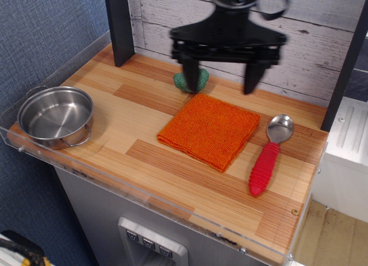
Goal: Put the broccoli in front of the spoon
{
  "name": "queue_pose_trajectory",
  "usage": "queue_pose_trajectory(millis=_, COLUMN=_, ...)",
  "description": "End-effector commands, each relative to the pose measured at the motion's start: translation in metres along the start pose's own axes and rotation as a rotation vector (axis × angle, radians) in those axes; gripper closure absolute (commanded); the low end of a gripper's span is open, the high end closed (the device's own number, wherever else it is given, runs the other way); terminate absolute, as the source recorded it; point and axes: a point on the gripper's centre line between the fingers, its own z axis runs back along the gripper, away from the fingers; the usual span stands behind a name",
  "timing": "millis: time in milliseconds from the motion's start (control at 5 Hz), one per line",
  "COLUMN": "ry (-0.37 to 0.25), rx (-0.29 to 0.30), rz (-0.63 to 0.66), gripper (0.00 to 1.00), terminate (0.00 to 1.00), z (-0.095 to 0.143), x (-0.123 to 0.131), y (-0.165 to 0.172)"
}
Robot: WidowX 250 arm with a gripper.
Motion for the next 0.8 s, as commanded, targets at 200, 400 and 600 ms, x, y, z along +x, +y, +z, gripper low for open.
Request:
queue_pose_trajectory(millis=200, ry=-0.064, rx=0.008, rz=0.091, gripper=0.00, terminate=0.00, z=-0.039, x=0.068, y=0.045)
queue_pose_trajectory(millis=400, ry=-0.092, rx=0.033, rz=0.087, gripper=0.00, terminate=0.00, z=-0.054, x=0.088, y=0.046)
queue_pose_trajectory(millis=600, ry=-0.134, rx=0.003, rz=0.064, gripper=0.00, terminate=0.00, z=-0.070, x=0.104, y=0.040)
